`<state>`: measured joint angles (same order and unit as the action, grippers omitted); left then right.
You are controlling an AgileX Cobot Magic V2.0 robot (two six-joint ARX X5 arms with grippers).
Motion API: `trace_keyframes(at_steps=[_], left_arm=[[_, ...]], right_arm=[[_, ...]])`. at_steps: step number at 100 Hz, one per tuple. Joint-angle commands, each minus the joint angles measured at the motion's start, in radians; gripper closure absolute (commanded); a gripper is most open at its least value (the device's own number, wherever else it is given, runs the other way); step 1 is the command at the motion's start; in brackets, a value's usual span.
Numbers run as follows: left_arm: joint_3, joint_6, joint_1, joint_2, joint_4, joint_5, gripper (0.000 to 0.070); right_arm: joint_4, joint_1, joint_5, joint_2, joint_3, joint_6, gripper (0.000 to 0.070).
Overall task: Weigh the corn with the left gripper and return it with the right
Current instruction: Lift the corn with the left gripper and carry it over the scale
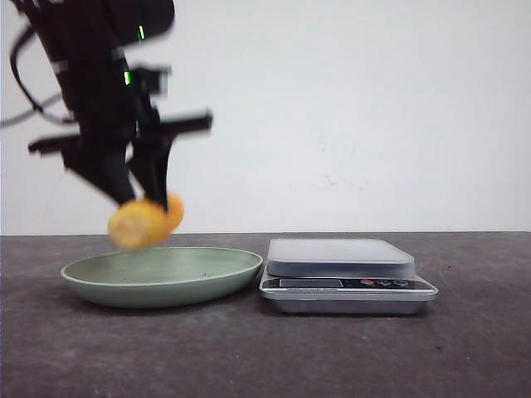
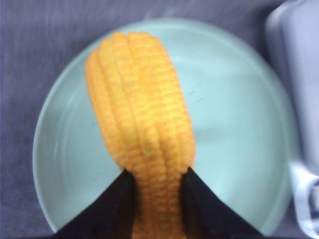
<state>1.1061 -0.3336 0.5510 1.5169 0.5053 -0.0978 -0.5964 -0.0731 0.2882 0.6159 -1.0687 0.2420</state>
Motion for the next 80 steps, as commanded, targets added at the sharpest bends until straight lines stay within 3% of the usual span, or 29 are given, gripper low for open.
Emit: trace_keyframes(at_steps=[1,19,44,80], left_arm=[[0.022,0.003,0.021,-0.024,0.002,0.018,0.0699],[0.087,-0.035,0.101,-0.098,0.007,0.118,0.0696],[0.304,-0.069,0.265,-0.018,-0.027,0.066,0.0695],[0.490,-0.107,0.299,0.277,-0.055,0.014,0.0696]], right_arm=[[0.003,-0.004,0.000,0.003,-0.019,-0.007,0.0190],[-0.004,-0.004,0.000,0.003,-0.019,-0.007,0.0190],[-0.003,-0.004,0.000,0.003,-0.019,-0.007,0.0190],[-0.011,-0.004,0.000,0.003,-0.019,-0.007,0.0190]])
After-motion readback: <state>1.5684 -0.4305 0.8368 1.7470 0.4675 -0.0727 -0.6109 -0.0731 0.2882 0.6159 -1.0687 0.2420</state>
